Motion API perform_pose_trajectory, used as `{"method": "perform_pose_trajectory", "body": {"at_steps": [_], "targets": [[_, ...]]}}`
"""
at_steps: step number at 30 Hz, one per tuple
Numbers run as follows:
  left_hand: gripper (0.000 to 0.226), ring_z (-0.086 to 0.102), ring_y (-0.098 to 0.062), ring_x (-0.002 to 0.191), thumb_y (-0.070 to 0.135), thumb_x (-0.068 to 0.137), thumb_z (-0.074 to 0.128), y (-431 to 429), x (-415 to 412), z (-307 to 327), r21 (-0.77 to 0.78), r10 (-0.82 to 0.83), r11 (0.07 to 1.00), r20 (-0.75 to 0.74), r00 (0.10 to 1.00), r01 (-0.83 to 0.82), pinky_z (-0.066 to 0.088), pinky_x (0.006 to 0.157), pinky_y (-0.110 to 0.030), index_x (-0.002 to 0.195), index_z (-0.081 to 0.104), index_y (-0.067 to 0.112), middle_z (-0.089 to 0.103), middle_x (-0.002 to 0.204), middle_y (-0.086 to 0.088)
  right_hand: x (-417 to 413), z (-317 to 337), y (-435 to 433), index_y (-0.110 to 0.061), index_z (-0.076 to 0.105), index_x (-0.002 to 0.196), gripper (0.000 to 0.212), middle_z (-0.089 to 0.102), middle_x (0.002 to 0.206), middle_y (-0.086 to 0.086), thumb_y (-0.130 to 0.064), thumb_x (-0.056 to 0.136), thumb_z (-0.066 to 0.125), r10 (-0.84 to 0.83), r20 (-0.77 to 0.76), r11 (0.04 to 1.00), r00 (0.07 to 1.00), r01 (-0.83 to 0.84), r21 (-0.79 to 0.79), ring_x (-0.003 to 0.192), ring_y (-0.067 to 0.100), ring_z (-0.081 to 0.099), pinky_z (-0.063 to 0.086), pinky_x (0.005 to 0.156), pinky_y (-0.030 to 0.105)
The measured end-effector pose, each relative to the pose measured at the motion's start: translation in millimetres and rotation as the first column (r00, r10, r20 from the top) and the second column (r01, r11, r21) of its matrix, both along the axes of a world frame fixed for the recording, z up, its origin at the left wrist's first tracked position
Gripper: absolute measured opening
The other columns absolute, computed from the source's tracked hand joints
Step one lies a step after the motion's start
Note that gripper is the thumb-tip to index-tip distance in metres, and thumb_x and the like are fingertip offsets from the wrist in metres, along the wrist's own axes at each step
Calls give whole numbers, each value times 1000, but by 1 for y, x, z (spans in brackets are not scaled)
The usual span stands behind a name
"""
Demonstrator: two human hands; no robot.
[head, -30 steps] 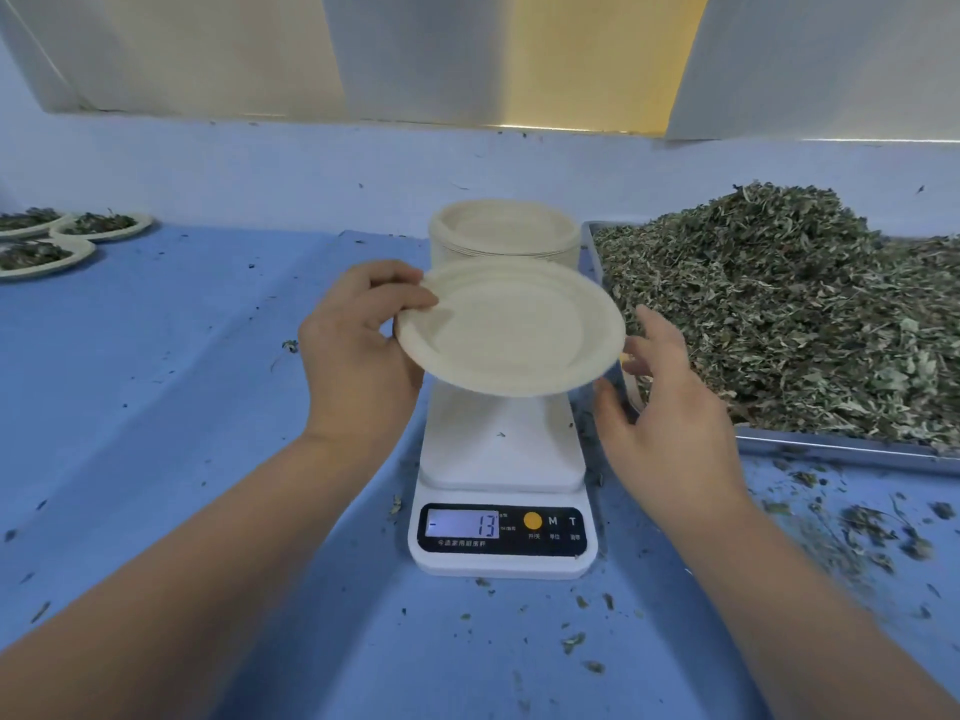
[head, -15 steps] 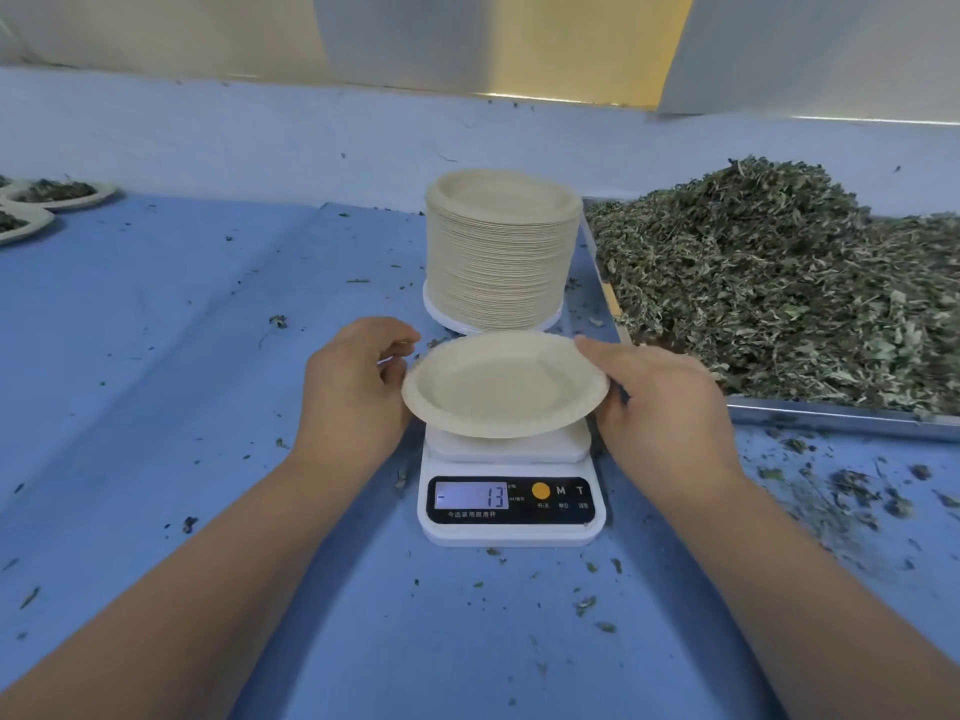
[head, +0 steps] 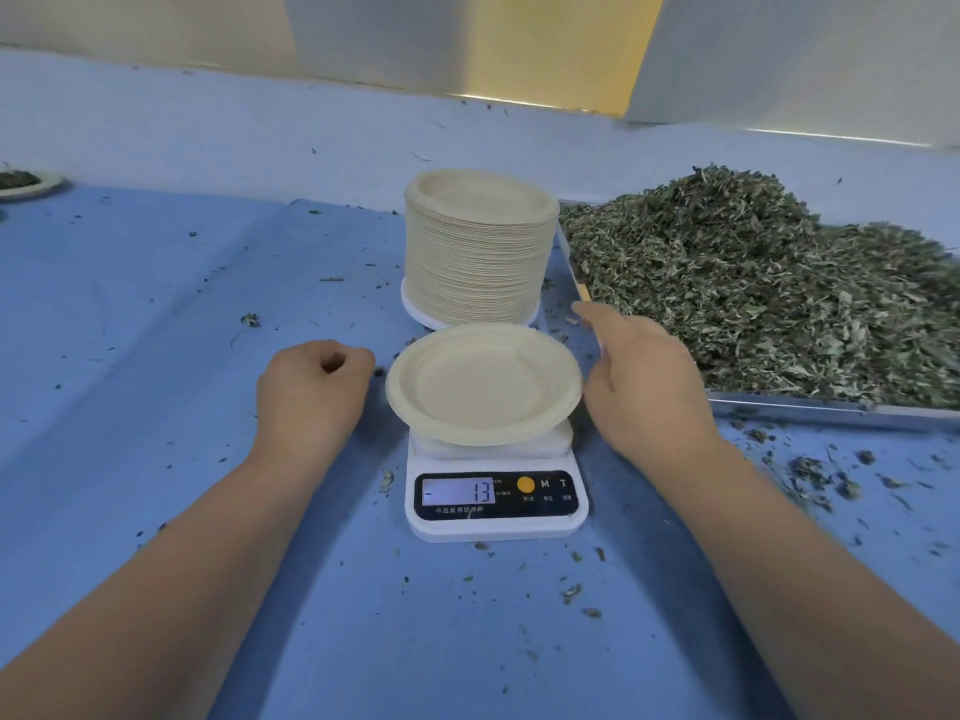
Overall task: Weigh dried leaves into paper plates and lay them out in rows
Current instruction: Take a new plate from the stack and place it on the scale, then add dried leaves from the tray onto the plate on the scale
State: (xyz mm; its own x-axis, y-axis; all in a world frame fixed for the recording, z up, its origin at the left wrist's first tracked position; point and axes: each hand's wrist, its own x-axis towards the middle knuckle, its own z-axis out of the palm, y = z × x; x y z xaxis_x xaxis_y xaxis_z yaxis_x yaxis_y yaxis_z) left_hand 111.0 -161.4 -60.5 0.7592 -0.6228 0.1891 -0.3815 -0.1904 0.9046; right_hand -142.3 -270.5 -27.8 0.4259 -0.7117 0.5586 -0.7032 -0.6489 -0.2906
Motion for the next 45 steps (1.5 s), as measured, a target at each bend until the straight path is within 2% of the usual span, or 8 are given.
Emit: {"method": "perform_pose_trajectory", "body": {"at_steps": [7, 11, 16, 25, 30, 34, 37, 45], "targets": [[36, 61, -28, 67, 23, 83, 56, 1, 9, -5, -97, -58, 994, -133, 989, 45, 42, 71, -31, 80, 62, -13, 57, 74, -14, 6, 21, -91, -19, 53, 141, 52, 66, 123, 18, 0, 93, 43, -202, -117, 941, 972, 225, 251, 100, 40, 63, 57, 83, 51], [42, 67, -9, 73, 33, 78, 50, -1, 4, -2, -139, -62, 989, -162, 985, 40, 50, 79, -34, 84, 66, -6, 70, 78, -6, 14, 18, -131, -19, 52, 142, 50, 63, 124, 19, -4, 95, 41, -172, -122, 930, 978, 202, 306, 81, 29, 62, 56, 69, 39], [44, 71, -17, 77, 35, 75, 52, -2, 6, -2, -171, -61, 985, -196, 979, 27, 52, 80, -36, 85, 68, -4, 73, 79, 1, 36, 15, -159, -9, 42, 151, 52, 45, 152, 19, -38, 110, 27, -100, -197, 873, 975, 181, 453, 134, 36, 46, 38, 104, 38], [53, 55, -18, 72, 46, 68, 44, -5, 3, -5, -72, -116, 991, -90, 989, 109, 43, 72, -36, 84, 63, -1, 63, 74, -7, 29, 21, -158, -9, 29, 157, 82, 24, 165, 14, -67, 102, 16, -49, -370, 745, 928, 281, 605, 148, 35, 29, 28, 117, 44], [37, 69, -10, 76, 37, 74, 42, -4, 1, -5, -66, -82, 995, -94, 992, 76, 54, 73, -36, 77, 70, 13, 74, 76, 13, 3, 61, -152, -16, 66, 123, 60, 49, 145, 0, -65, 99, 40, 54, -384, 574, 922, 286, 767, 121, 24, 59, 58, 87, 41], [33, 70, -13, 78, 32, 78, 44, -6, 3, -6, -47, -59, 997, -87, 994, 55, 56, 76, -38, 75, 70, 11, 74, 75, 13, 9, 71, -157, -10, 74, 95, 40, 76, 93, 3, -40, 102, 49, -47, -439, 801, 897, 297, 520, 76, 21, 76, 56, 65, 31], [32, 71, -17, 81, 32, 78, 45, -5, 3, -5, -34, -71, 997, -90, 993, 68, 57, 79, -44, 74, 70, 13, 75, 76, 12, 24, 51, -163, -8, 68, 102, 37, 70, 86, 6, -36, 103, 44, -112, -410, 959, 905, 207, 194, 74, 22, 64, 47, 62, 30], [31, 68, -9, 74, 33, 77, 45, -5, 3, -5, -15, -68, 998, -90, 994, 67, 56, 76, -40, 74, 71, 17, 75, 78, 12, 60, 31, -196, -6, 53, 110, 41, 56, 110, 14, -40, 109, 30, 3, -280, 916, 960, 109, 386, 113, 34, 51, 41, 83, 39]]}}
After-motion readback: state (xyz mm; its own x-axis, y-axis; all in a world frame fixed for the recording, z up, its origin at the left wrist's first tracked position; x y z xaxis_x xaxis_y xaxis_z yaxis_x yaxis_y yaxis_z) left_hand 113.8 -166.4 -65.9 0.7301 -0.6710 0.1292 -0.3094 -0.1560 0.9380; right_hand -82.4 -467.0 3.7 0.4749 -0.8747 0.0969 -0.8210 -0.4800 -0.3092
